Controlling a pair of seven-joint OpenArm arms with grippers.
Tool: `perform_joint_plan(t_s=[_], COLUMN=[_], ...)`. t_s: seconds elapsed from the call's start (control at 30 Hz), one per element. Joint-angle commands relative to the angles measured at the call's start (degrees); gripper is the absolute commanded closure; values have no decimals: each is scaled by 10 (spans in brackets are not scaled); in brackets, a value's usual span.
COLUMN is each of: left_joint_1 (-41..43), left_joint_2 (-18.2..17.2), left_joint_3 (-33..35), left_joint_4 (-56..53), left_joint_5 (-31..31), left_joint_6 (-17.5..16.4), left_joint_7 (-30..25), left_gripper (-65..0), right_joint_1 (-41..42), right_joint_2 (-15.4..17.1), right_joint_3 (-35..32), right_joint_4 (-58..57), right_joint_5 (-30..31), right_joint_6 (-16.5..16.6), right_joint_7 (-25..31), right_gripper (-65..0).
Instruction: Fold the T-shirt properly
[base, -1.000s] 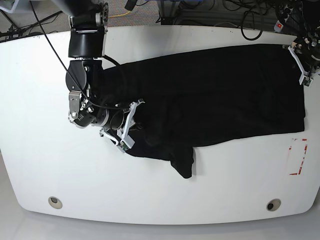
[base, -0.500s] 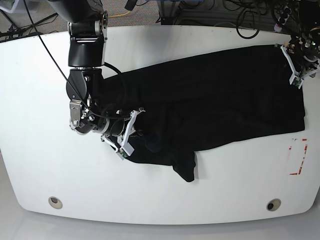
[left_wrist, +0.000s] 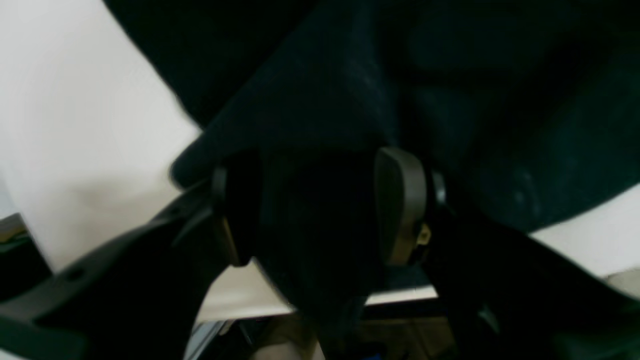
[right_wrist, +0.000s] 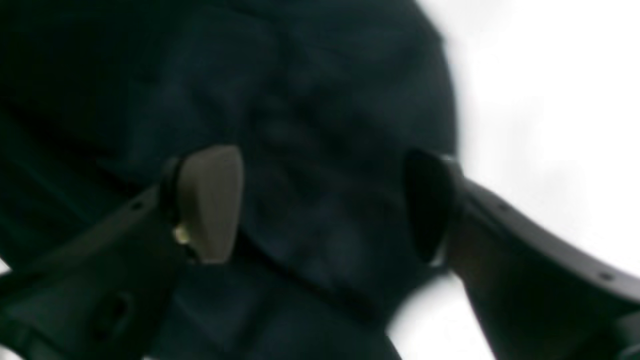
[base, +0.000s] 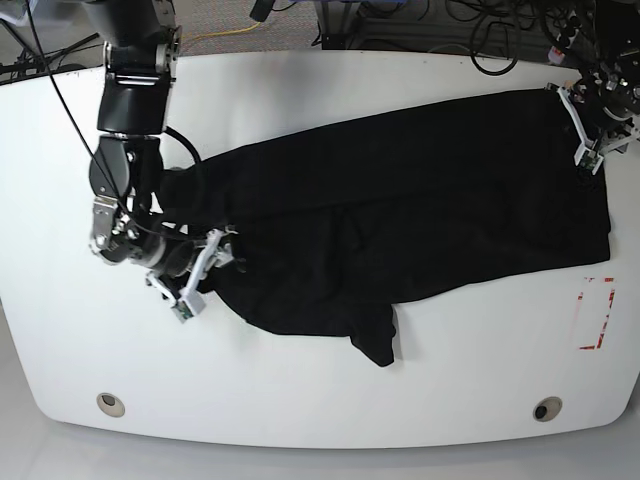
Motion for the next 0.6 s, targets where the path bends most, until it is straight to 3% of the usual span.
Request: perform_joint_plan(t_s=[0.0,0.3,0.57], left_joint_1=[4,5,5], left_joint_2=[-1,60,94], left_joint_3=[-22,-103,-135], left_joint_4=[27,39,16], left_joint_5=[-1,3,6], left_joint_6=[2,2,2], left_joint_7=[-4,-4,-6], left_gripper=[-328,-329,-329], right_joint_1=[-6,-106,-152], right_joint_2=[13,36,21], right_joint_3=[34,174,198], right_joint_4=[40,104,106], right_joint_5=[7,10,5], right_joint_6=[2,2,2], right_joint_7=[-12,-90,-97], right_gripper=[-512,-510,-510])
